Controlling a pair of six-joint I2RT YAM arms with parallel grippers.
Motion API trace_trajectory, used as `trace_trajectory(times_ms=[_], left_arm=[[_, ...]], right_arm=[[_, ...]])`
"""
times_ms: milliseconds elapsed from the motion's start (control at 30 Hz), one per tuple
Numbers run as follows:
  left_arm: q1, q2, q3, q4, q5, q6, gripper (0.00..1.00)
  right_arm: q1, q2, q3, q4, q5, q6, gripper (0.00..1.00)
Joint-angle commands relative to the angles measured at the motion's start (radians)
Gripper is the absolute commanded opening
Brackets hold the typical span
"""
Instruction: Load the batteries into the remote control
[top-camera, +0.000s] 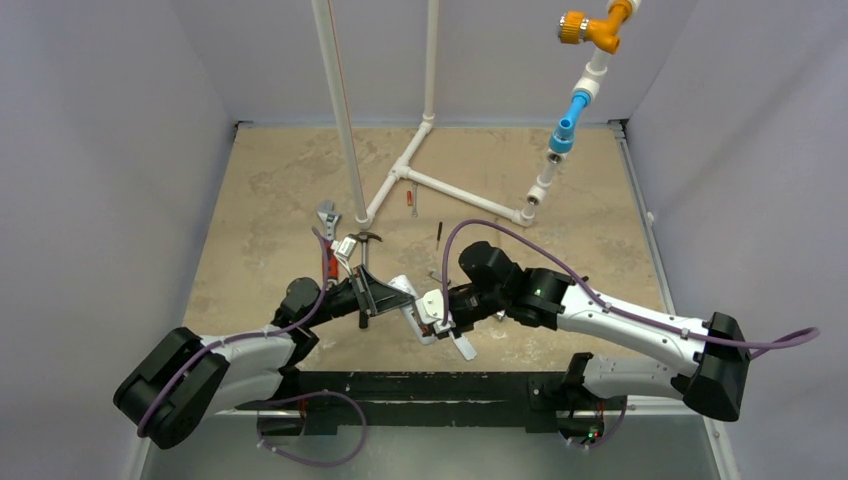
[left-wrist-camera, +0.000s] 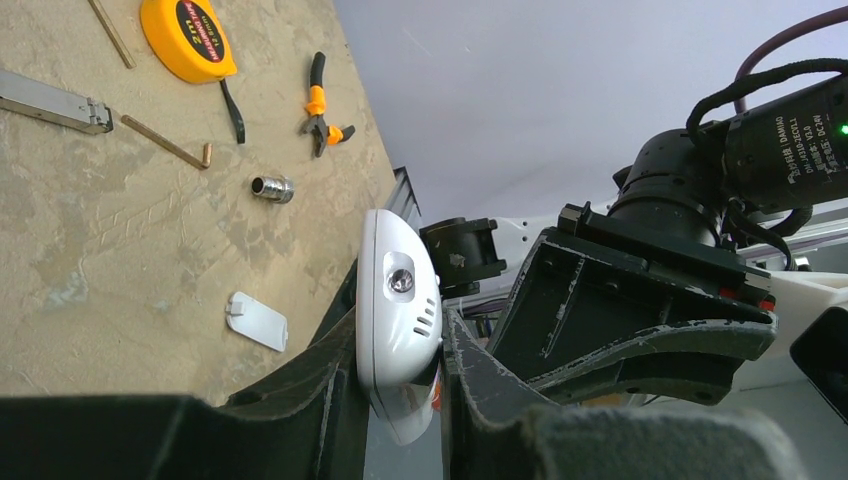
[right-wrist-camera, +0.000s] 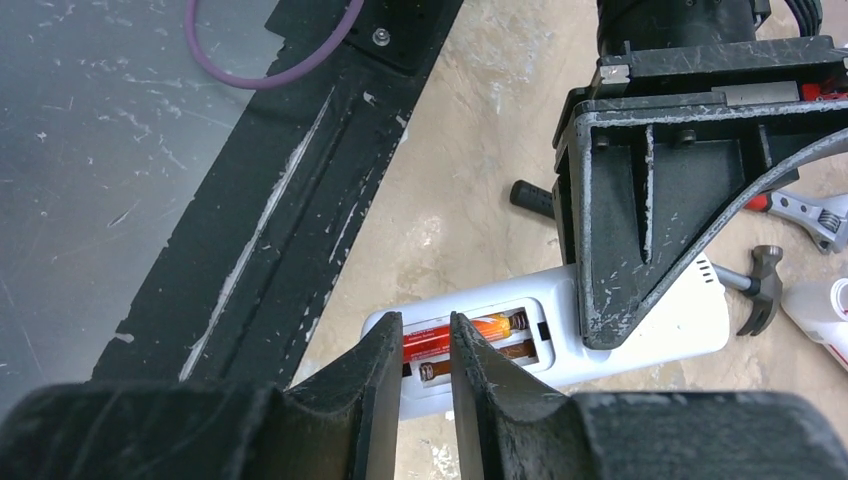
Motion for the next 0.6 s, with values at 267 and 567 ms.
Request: trace_trajectory(times_ms=[267,567], left_arm=[[-0.009,0.030,0.016,0.119,0.031,-0.008,0.00],[-0.011,0.032,0.014,0.132,0.033,-0.015,0.00]], right_arm=[[-0.028,-0.016,0.094,-0.110,-0.104,-0.082,0.42],[-0.054,0.047,0.146,-0.207,-0.124,-0.187,0.39]])
